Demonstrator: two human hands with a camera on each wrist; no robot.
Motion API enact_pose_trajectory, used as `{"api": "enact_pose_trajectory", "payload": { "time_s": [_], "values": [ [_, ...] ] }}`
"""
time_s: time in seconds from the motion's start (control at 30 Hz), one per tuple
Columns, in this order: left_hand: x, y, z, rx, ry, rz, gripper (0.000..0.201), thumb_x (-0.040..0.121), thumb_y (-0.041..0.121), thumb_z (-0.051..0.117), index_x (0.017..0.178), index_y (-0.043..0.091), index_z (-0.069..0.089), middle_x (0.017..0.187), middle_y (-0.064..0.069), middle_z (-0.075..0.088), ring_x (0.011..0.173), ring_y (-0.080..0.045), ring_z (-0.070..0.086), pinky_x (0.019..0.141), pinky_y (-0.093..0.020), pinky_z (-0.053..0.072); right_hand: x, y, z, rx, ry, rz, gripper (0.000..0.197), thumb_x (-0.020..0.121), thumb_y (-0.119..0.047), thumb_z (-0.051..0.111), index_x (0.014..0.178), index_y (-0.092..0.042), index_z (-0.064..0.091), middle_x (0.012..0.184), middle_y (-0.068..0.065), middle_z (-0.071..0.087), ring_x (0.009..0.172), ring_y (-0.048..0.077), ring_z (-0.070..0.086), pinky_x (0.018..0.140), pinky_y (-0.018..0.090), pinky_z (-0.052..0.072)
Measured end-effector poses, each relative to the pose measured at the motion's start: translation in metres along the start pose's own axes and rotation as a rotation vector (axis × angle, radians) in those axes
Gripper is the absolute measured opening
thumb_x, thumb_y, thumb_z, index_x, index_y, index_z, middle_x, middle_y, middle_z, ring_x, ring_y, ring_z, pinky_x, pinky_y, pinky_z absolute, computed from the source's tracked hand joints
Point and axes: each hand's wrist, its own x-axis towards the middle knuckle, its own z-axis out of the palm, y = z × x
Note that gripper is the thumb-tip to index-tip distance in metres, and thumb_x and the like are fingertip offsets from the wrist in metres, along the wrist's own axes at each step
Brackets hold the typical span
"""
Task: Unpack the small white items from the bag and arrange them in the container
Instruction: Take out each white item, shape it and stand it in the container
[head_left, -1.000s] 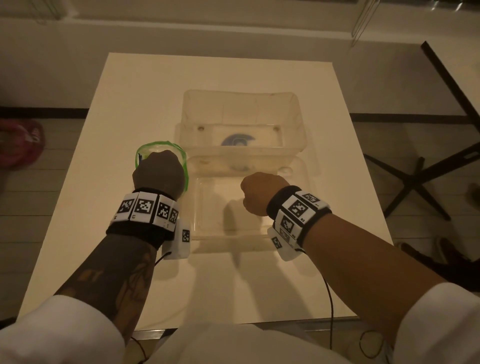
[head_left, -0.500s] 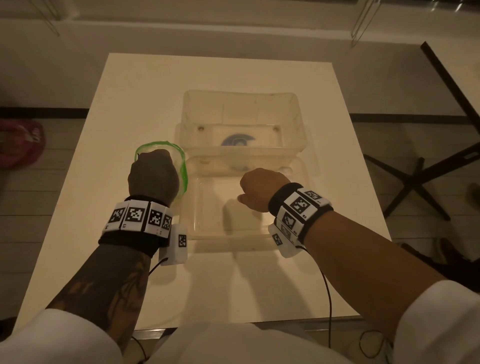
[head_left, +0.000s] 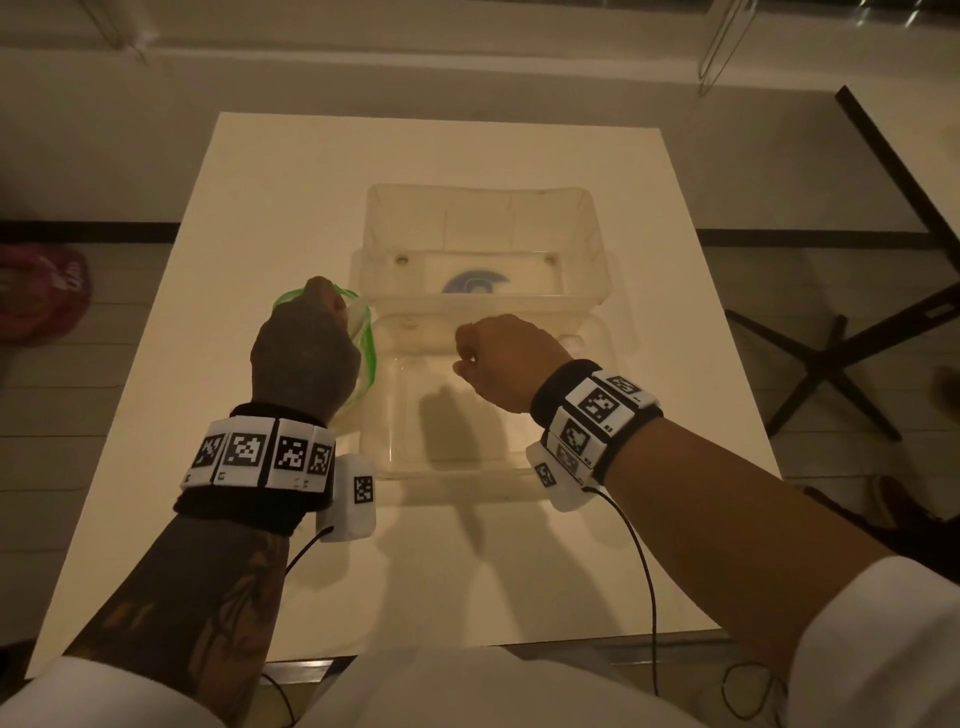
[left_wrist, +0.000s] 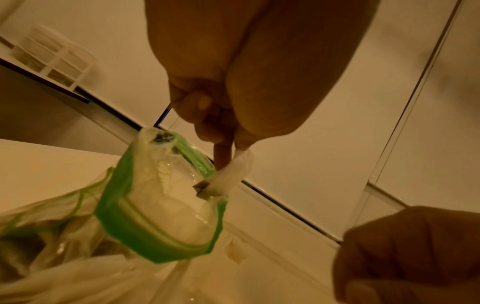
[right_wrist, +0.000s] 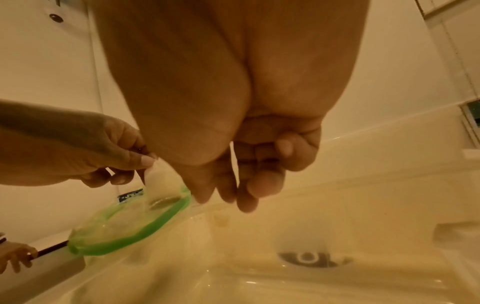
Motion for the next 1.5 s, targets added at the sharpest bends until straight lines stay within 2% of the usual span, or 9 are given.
{"api": "enact_pose_trajectory", "payload": {
  "time_s": [0.23, 0.3, 0.4, 0.5, 0.63, 0.8, 0.97, 1.17, 1.5],
  "values": [
    [-0.006, 0.020, -0.005, -0.160, -0.264, 0.165, 0.009, 0.098, 0.014, 0.048, 0.091, 0.014, 0.053, 0.075, 0.000, 0.055, 0.066, -0.010, 0.050, 0.057, -0.023, 0.037, -0.005, -0.014, -0.010, 0.364, 0.010, -0.122, 0.059, 0.096, -0.028, 0.056, 0.147, -0.022, 0.028, 0.135, 0.001, 0.047, 0.112, 0.013, 0.050, 0.089, 0.023, 0.036],
    [-0.009, 0.027, -0.003, -0.192, -0.292, 0.209, 0.009, 0.098, 0.014, 0.049, 0.089, 0.016, 0.052, 0.073, 0.002, 0.054, 0.065, -0.010, 0.050, 0.056, -0.021, 0.035, -0.005, -0.012, -0.010, 0.385, 0.020, -0.122, 0.046, 0.096, -0.025, 0.055, 0.140, -0.022, 0.040, 0.126, 0.000, 0.053, 0.100, 0.011, 0.052, 0.083, 0.023, 0.037],
    [-0.013, 0.037, 0.001, -0.266, -0.329, 0.197, 0.009, 0.099, 0.017, 0.049, 0.090, 0.018, 0.051, 0.073, 0.004, 0.054, 0.065, -0.008, 0.051, 0.055, -0.021, 0.034, -0.005, -0.007, -0.011, 0.376, 0.078, -0.134, 0.010, 0.097, -0.020, 0.053, 0.095, -0.014, 0.060, 0.082, -0.003, 0.057, 0.069, 0.008, 0.048, 0.064, 0.024, 0.034],
    [-0.019, 0.045, 0.008, -0.400, -0.311, 0.131, 0.008, 0.100, 0.020, 0.045, 0.097, 0.016, 0.051, 0.082, -0.001, 0.061, 0.075, -0.016, 0.059, 0.063, -0.029, 0.046, -0.007, 0.000, -0.012, 0.388, 0.120, -0.117, 0.020, 0.095, -0.018, 0.054, 0.076, -0.014, 0.056, 0.066, -0.006, 0.048, 0.059, 0.005, 0.043, 0.055, 0.022, 0.032],
    [-0.026, 0.052, 0.020, -0.547, -0.343, -0.035, 0.016, 0.097, 0.028, 0.051, 0.109, 0.017, 0.054, 0.091, -0.005, 0.068, 0.082, -0.018, 0.064, 0.070, -0.035, 0.053, -0.009, 0.009, -0.016, 0.392, 0.166, -0.087, 0.022, 0.095, -0.019, 0.057, 0.073, -0.017, 0.057, 0.064, -0.007, 0.047, 0.059, 0.004, 0.043, 0.055, 0.020, 0.031],
    [-0.034, 0.057, 0.034, -0.657, -0.314, -0.192, 0.013, 0.087, 0.016, 0.064, 0.098, 0.017, 0.058, 0.080, -0.005, 0.073, 0.079, -0.020, 0.070, 0.072, -0.045, 0.059, -0.011, 0.016, -0.016, 0.380, 0.193, -0.023, 0.024, 0.095, -0.022, 0.057, 0.071, -0.018, 0.054, 0.064, -0.010, 0.047, 0.059, 0.004, 0.042, 0.054, 0.019, 0.030],
    [-0.040, 0.066, 0.037, -0.744, -0.305, -0.237, 0.007, 0.088, 0.017, 0.066, 0.087, 0.012, 0.061, 0.084, -0.010, 0.071, 0.079, -0.024, 0.071, 0.062, -0.044, 0.060, -0.010, 0.021, -0.012, 0.422, 0.180, 0.005, 0.025, 0.096, -0.023, 0.056, 0.071, -0.017, 0.056, 0.064, -0.007, 0.050, 0.057, 0.005, 0.045, 0.054, 0.020, 0.031],
    [-0.040, 0.068, 0.039, -0.840, -0.305, -0.290, 0.009, 0.089, 0.017, 0.066, 0.093, 0.012, 0.059, 0.090, -0.011, 0.071, 0.080, -0.020, 0.072, 0.061, -0.038, 0.060, -0.009, 0.023, -0.012, 0.521, 0.157, 0.022, 0.025, 0.097, -0.022, 0.055, 0.081, -0.006, 0.065, 0.070, 0.004, 0.058, 0.055, 0.012, 0.050, 0.060, 0.029, 0.045],
    [-0.041, 0.070, 0.040, -0.934, -0.290, -0.347, 0.011, 0.087, 0.017, 0.070, 0.083, 0.015, 0.060, 0.086, -0.009, 0.072, 0.076, -0.016, 0.073, 0.059, -0.030, 0.058, -0.009, 0.025, -0.012, 0.570, 0.176, 0.033, 0.030, 0.095, -0.026, 0.059, 0.080, -0.001, 0.066, 0.059, 0.000, 0.054, 0.052, 0.011, 0.048, 0.056, 0.025, 0.042]
  ]
}}
